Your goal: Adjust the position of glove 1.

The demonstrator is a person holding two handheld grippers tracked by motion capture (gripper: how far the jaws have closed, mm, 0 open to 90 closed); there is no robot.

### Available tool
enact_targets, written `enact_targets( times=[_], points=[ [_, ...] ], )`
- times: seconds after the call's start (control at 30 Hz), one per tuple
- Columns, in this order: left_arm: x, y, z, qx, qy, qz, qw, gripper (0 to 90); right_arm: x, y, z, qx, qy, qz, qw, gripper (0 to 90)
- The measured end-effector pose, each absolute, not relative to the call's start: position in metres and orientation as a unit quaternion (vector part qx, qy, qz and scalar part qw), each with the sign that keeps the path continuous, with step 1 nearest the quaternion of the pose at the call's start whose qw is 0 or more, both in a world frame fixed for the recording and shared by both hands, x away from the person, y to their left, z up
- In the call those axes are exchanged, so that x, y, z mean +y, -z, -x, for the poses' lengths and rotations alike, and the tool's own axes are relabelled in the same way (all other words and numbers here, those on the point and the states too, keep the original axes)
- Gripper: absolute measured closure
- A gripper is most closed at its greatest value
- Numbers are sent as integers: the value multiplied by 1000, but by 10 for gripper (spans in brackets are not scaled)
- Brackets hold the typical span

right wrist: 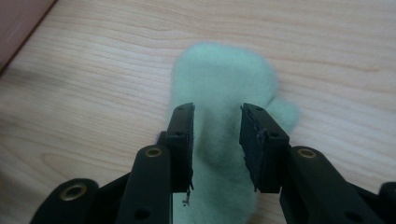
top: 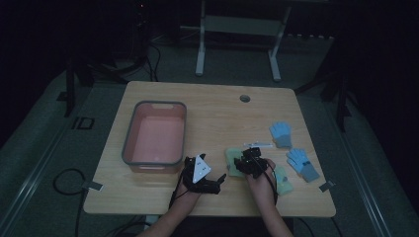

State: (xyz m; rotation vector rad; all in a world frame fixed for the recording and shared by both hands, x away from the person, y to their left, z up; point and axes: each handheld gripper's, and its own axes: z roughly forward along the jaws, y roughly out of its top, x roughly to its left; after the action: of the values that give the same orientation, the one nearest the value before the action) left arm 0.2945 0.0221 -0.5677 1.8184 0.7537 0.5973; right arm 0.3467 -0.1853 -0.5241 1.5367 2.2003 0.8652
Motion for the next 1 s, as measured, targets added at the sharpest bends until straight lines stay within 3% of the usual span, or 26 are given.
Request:
enact_targets(
  times=[0.1, 0.73, 1.0],
  points=[
    [22, 568, -295, 311, -246, -757, 520, 14, -190, 513, -346, 775, -316, -522, 166, 612],
    [23, 568, -295, 315, -245, -753, 523, 14, -237, 459, -365, 823, -338, -416, 189, 600],
    [23, 568, -295, 315, -245, -754, 522, 14, -267, 460, -353, 838, -345, -392, 158, 603]
  ],
)
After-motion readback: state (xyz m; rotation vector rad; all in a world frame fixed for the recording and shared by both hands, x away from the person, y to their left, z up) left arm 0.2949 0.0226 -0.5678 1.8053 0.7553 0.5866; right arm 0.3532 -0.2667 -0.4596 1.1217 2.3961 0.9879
